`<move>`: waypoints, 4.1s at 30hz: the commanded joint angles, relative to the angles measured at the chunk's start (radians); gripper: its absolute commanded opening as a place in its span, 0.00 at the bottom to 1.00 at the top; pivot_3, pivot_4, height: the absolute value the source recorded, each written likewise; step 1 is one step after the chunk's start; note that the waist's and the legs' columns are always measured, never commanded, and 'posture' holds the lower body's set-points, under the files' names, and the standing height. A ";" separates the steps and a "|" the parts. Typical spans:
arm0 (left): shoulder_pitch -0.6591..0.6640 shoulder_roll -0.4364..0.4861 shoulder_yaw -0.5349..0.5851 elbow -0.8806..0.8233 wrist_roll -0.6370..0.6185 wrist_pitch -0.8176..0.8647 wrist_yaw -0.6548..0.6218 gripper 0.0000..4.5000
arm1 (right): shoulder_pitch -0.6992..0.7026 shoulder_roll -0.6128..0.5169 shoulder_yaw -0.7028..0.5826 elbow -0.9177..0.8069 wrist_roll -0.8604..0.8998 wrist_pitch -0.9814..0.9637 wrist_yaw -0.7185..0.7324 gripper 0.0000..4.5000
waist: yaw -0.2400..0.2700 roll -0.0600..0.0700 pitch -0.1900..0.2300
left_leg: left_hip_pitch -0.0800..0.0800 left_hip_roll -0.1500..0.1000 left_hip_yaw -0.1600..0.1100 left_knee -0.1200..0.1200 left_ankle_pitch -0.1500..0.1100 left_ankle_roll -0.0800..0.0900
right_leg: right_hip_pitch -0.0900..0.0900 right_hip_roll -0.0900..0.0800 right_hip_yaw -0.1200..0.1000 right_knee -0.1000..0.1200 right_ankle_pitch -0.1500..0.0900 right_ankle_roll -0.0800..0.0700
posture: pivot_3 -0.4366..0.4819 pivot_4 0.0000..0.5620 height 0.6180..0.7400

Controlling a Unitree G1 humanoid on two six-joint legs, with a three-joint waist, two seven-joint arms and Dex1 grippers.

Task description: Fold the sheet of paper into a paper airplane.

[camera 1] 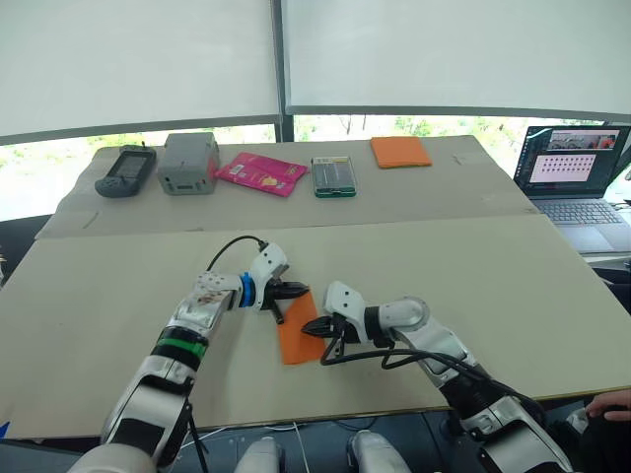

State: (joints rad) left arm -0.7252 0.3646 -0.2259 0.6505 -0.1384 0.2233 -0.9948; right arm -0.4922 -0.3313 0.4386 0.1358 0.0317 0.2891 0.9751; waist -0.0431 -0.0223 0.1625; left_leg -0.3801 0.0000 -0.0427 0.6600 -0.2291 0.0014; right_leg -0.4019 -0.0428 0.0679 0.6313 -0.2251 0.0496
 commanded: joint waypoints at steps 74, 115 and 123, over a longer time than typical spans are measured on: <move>0.298 0.167 0.013 -0.306 -0.003 0.004 -0.214 0.00 | -0.037 0.007 0.021 0.177 -0.045 -0.025 0.027 0.00 | -0.002 0.001 -0.001 | 0.002 0.003 -0.005 -0.002 0.000 0.000 | -0.001 -0.001 0.001 -0.001 -0.002 -0.004 | 0.48 0.27 1.00; 0.334 0.213 0.053 -0.435 -0.120 0.138 -0.251 0.00 | -0.061 -0.068 -0.061 -0.081 0.024 0.126 0.051 0.00 | 0.028 0.001 -0.001 | -0.004 -0.004 -0.006 -0.010 0.000 0.000 | -0.004 -0.013 -0.002 -0.004 -0.008 -0.003 | 0.48 0.27 1.00; 0.285 0.216 0.197 -0.540 -0.345 0.461 -0.217 0.40 | -0.025 -0.150 -0.141 -0.276 0.129 0.225 0.084 0.00 | 0.023 -0.001 0.002 | -0.023 -0.004 -0.007 -0.004 0.000 0.000 | -0.024 -0.011 -0.003 0.003 -0.004 -0.007 | 0.48 0.27 1.00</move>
State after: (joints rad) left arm -0.4215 0.5764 -0.0577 0.1620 -0.4362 0.6388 -1.2159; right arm -0.5189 -0.4774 0.3256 -0.0739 0.1244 0.4974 1.0490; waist -0.0201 -0.0235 0.1646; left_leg -0.4039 -0.0035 -0.0508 0.6563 -0.2292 0.0010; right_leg -0.4258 -0.0535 0.0636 0.6347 -0.2293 0.0423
